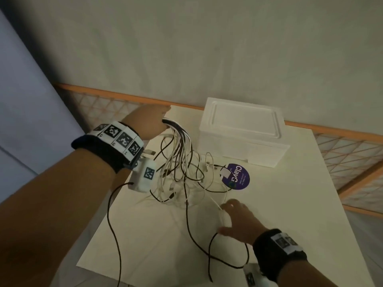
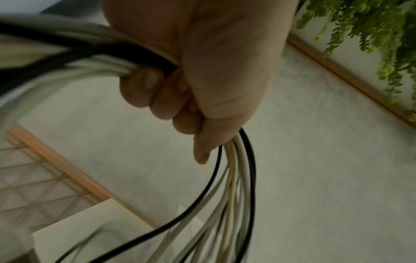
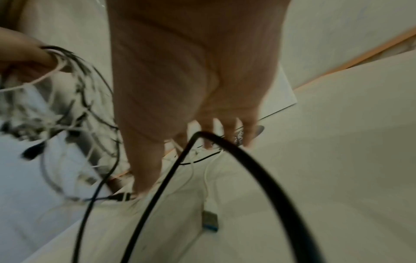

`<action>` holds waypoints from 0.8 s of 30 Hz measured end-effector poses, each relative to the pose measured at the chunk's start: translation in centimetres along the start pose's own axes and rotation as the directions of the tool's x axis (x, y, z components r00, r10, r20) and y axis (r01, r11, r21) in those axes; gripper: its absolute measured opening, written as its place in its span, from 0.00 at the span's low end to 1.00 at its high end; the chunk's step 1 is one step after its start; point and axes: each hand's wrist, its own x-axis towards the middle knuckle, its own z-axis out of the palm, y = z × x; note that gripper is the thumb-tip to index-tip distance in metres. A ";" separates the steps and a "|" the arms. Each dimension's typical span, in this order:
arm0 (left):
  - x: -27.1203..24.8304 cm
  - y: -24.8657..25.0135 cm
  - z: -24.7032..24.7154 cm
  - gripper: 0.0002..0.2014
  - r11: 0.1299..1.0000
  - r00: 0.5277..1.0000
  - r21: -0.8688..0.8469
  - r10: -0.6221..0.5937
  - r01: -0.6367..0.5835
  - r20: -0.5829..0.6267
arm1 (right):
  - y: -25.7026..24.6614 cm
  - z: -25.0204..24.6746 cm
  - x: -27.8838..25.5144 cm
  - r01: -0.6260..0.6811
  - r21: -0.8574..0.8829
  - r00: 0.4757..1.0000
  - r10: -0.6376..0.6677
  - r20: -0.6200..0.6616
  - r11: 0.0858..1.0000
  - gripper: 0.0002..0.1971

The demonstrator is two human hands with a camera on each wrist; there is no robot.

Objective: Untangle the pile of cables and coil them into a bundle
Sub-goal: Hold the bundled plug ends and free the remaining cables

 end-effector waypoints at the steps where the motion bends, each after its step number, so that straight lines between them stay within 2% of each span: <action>1: 0.1 -0.1 0.1 0.26 1.000 1.000 -0.024 -0.008 0.007 -0.021 | -0.7 0.1 -0.3 0.077 -0.013 0.990 -0.078 -0.113 0.997 0.29; 2: 0.2 -0.1 0.1 0.25 0.999 0.999 -0.050 -0.015 0.013 -0.035 | -1.6 0.0 -0.5 0.136 -0.007 0.976 -0.136 -0.173 0.991 0.24; 3: 0.3 -0.1 0.2 0.24 0.998 0.998 -0.070 -0.007 0.003 -0.058 | -2.8 0.0 -0.6 0.170 0.002 0.970 -0.167 -0.178 0.985 0.22; 5: 0.2 0.6 0.0 0.18 0.997 0.996 -0.081 0.007 -0.014 -0.089 | -5.3 0.5 -0.3 0.200 -0.004 0.961 -0.197 -0.194 0.980 0.23; 7: -0.1 1.5 -0.6 0.12 0.997 0.993 -0.070 0.030 -0.038 -0.115 | -7.2 0.7 0.5 0.192 0.033 0.930 -0.171 -0.326 0.981 0.25; 8: -0.2 1.9 -1.0 0.10 0.997 0.992 -0.062 0.039 -0.046 -0.119 | -7.9 0.4 0.9 0.207 0.048 0.885 -0.166 -0.435 0.977 0.27; 10: -0.3 2.3 -1.7 0.10 0.997 0.990 -0.065 0.039 -0.048 -0.137 | -8.5 -0.5 1.4 0.306 0.012 0.734 -0.227 -0.640 0.952 0.26; 11: -0.3 2.3 -2.0 0.10 0.997 0.988 -0.067 0.037 -0.048 -0.152 | -8.8 -1.0 1.7 0.367 -0.043 0.691 -0.303 -0.656 0.929 0.23; 12: -0.3 2.3 -2.4 0.10 0.996 0.986 -0.071 0.035 -0.047 -0.164 | -9.2 -1.5 1.9 0.409 -0.100 0.701 -0.383 -0.601 0.907 0.20; 13: -0.4 2.4 -2.9 0.09 0.996 0.983 -0.074 0.039 -0.053 -0.177 | -9.5 -1.8 1.9 0.407 -0.134 0.741 -0.412 -0.530 0.904 0.17; 14: -0.4 2.5 -3.4 0.09 0.995 0.981 -0.080 0.044 -0.060 -0.190 | -9.6 -1.9 2.1 0.360 -0.103 0.813 -0.366 -0.453 0.927 0.16; 15: -0.5 2.6 -4.0 0.09 0.994 0.977 -0.088 0.052 -0.071 -0.209 | -9.5 -1.9 2.5 0.271 -0.018 0.874 -0.254 -0.414 0.963 0.16; 16: -0.6 2.7 -4.6 0.09 0.992 0.973 -0.095 0.056 -0.079 -0.225 | -9.4 -2.2 2.8 0.169 0.099 0.903 -0.113 -0.413 0.981 0.17; 18: -0.7 2.8 -5.6 0.08 0.989 0.964 -0.108 0.066 -0.097 -0.259 | -9.0 -2.8 3.6 0.042 0.276 0.918 0.072 -0.390 0.960 0.17; 21: -0.4 2.3 -6.2 0.08 0.991 0.956 -0.105 0.049 -0.082 -0.288 | -9.1 -3.9 4.5 0.017 0.378 0.983 0.054 -0.177 0.925 0.12; 23: 0.0 1.3 -6.0 0.08 0.996 0.956 -0.082 0.001 -0.026 -0.292 | -8.9 -4.8 4.5 0.010 0.516 0.990 0.065 -0.127 0.857 0.12; 24: 0.2 0.7 -5.7 0.08 0.998 0.959 -0.061 -0.030 0.013 -0.282 | -8.7 -5.3 4.3 0.008 0.528 0.988 0.076 -0.136 0.849 0.12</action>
